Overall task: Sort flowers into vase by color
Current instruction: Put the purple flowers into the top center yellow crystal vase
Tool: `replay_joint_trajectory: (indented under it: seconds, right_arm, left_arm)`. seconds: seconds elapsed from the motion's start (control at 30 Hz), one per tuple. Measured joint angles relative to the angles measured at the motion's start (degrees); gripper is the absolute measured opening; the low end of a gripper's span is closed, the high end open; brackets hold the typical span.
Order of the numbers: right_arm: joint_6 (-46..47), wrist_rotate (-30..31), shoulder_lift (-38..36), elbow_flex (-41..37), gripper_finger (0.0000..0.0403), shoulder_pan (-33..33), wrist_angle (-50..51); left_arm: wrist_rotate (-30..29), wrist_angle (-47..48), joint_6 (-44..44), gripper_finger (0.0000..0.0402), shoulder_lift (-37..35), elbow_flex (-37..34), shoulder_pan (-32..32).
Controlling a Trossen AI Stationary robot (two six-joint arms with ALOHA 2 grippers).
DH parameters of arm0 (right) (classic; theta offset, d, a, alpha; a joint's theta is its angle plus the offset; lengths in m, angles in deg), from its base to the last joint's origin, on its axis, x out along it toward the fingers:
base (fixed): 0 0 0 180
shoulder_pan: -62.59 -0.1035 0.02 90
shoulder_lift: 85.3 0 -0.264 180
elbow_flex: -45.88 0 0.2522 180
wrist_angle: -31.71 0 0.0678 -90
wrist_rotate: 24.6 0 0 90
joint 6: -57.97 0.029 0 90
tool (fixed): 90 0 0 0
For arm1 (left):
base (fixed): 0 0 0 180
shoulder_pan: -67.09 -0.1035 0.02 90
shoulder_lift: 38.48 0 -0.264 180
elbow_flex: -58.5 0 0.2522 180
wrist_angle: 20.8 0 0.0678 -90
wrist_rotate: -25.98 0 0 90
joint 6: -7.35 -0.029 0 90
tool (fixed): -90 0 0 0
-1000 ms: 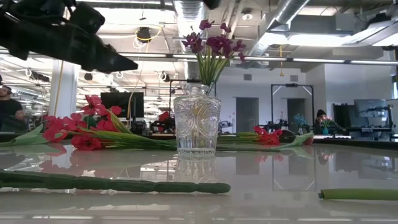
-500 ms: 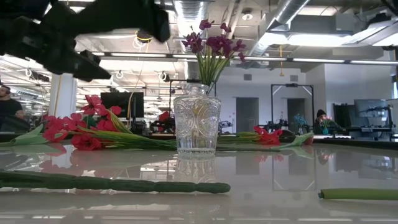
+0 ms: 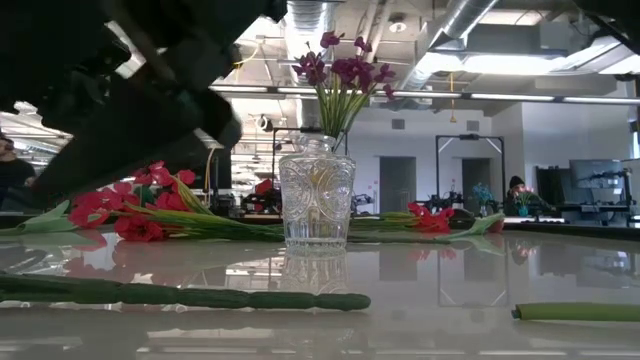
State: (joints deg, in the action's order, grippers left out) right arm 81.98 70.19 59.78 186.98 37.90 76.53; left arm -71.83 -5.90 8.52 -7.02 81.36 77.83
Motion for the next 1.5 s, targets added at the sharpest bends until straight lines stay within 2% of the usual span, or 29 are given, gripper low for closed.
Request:
replay_joint_trajectory:
  seconds: [0.13,0.27,0.37,0.6,0.73,0.83,0.97,1.0,1.1,1.23,1.37,1.5]
  right_arm:
    - [1.6,1.2,0.7,-0.5,0.0292,-1.5,-0.6]
    - [2.6,8.6,0.6,-1.4,0.0292,-3.7,0.4]
    - [1.7,11.2,0.9,-1.8,0.0292,-5.0,-0.4]
    - [2.6,11.7,3.2,-1.9,0.0283,-5.1,-3.8]
    - [3.2,11.6,3.9,-1.8,0.0238,-4.8,-3.5]
    - [2.9,10.9,3.9,-1.8,0.0164,-4.5,-3.1]
    - [3.2,10.6,3.9,-1.3,0.0039,-4.4,-3.2]
    - [3.3,10.3,4.0,-0.5,0.0028,-4.4,-2.6]
    - [3.3,9.9,4.3,1.7,0.0031,-4.4,0.2]
    - [-0.1,11.3,1.8,3.5,0.0030,-4.4,9.3]
    - [-2.4,15.4,-4.9,2.2,0.0029,-3.8,19.2]
    - [-6.7,20.1,-12.9,-2.5,0.0029,-2.9,20.2]
  left_arm:
    - [0.0,0.1,0.0,0.0139,0.0,0.0,0.5]
    - [-0.1,0.5,-0.1,0.0139,0.0,0.0,0.5]
    - [-0.3,0.4,-1.1,0.0139,0.0,0.0,0.5]
    - [-0.6,-1.1,-1.3,0.0139,-0.1,0.0,0.5]
    - [-0.6,-1.6,-1.2,0.0139,-0.1,0.0,0.5]
    - [-0.8,-1.7,-1.4,0.0139,0.0,0.0,0.5]
    - [-2.3,-1.7,-1.5,0.0139,0.0,0.0,0.5]
    - [-2.5,-1.7,-1.5,0.0139,0.0,0.0,0.5]
    - [-3.1,-1.7,-1.6,0.0139,0.0,0.0,0.5]
    - [-3.6,-1.8,-2.8,0.0139,0.0,0.0,0.5]
    - [-4.6,-2.5,-4.8,0.0139,0.0,0.0,0.5]
    - [-8.0,-2.6,-6.5,0.0139,0.0,0.0,0.5]
